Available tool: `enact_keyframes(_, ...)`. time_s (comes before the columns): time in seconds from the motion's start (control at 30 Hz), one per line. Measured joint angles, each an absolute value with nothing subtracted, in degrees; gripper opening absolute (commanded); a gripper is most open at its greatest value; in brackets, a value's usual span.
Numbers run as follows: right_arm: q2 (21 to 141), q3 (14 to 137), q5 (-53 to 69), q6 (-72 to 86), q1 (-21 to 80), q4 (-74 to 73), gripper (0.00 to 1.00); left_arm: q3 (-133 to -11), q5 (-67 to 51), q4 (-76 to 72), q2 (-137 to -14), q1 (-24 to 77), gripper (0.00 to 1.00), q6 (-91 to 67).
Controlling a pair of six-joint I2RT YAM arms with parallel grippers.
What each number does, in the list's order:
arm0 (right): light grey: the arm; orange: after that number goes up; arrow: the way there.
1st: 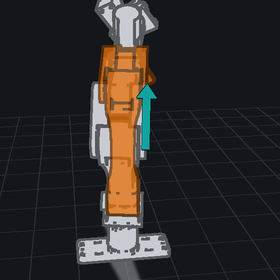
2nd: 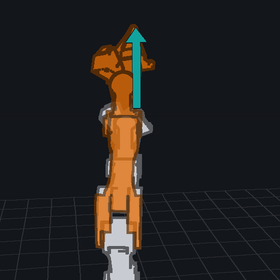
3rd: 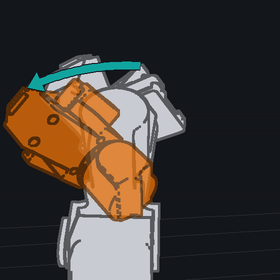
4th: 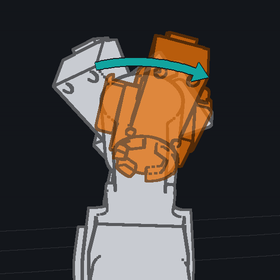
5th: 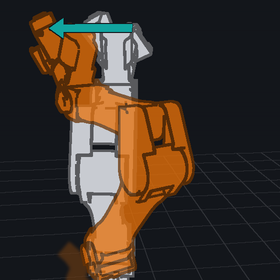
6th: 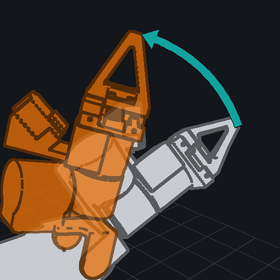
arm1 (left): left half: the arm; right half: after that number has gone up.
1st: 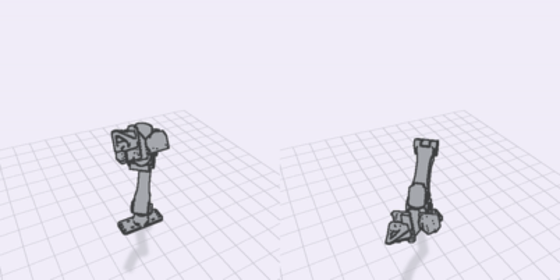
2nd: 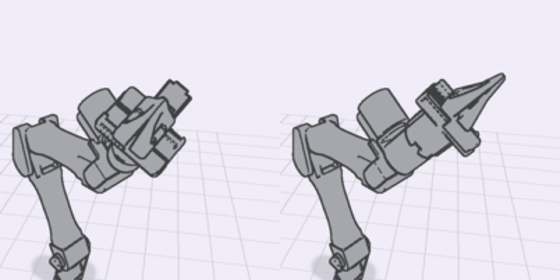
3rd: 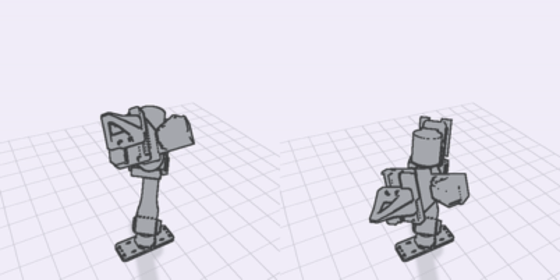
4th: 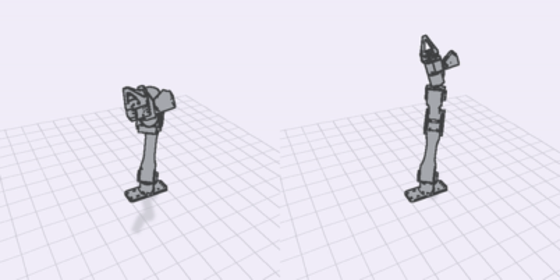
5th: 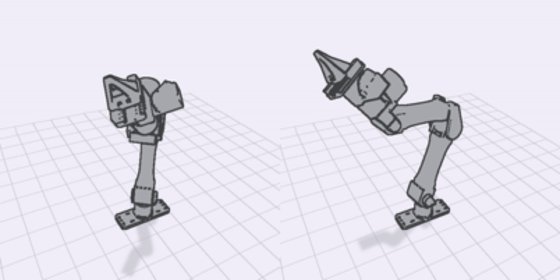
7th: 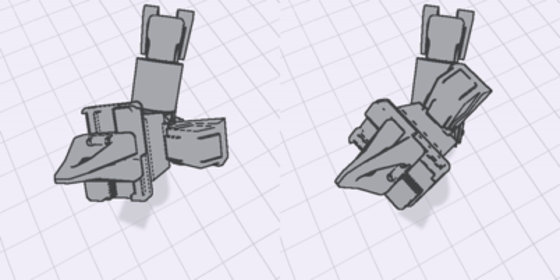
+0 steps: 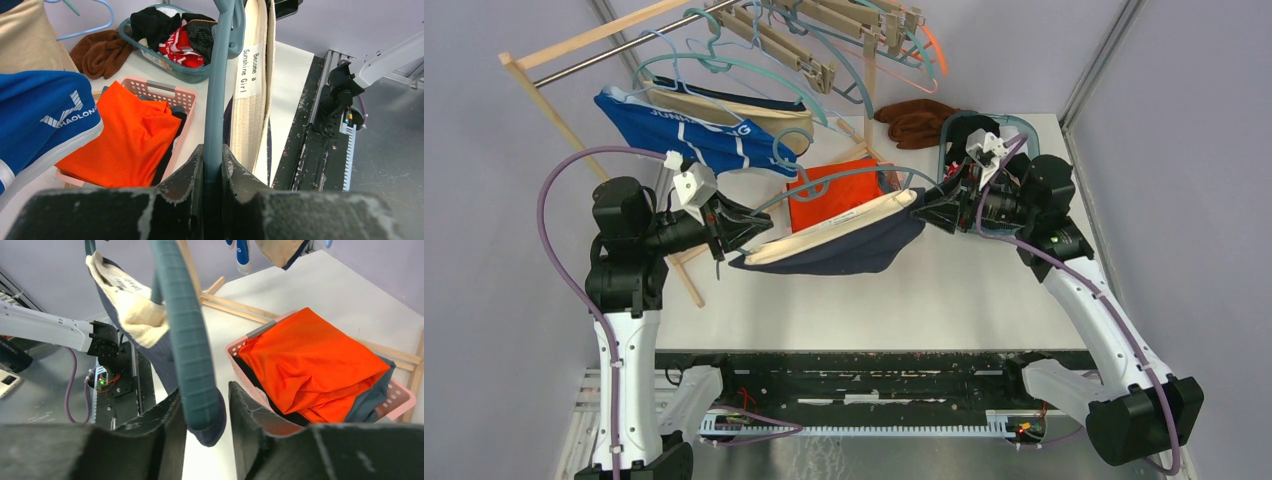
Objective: Remove the underwear clipped to the hanger
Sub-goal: Remove the underwear from the hanger.
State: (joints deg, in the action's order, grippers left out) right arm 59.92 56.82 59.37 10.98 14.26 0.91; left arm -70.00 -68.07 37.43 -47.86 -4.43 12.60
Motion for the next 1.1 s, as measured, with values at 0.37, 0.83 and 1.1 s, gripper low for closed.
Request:
enact_keyframes(0.37, 60.4, 56.4, 58.8, 14.0, 13.9, 2.8, 0.01, -69.3, -68.0, 34.6, -47.4, -4.4, 0.03, 8.4)
enact_keyframes(0.83, 59.5, 57.2, 47.6, 12.8, 10.3, -5.1, 0.01, -67.5, -64.1, 30.9, -47.1, -4.4, 0.03, 4.3)
enact_keyframes(1.1, 59.7, 59.4, 42.0, 15.2, 8.2, -10.0, 0.01, -67.5, -63.3, 35.1, -47.2, -4.4, 0.03, 10.4)
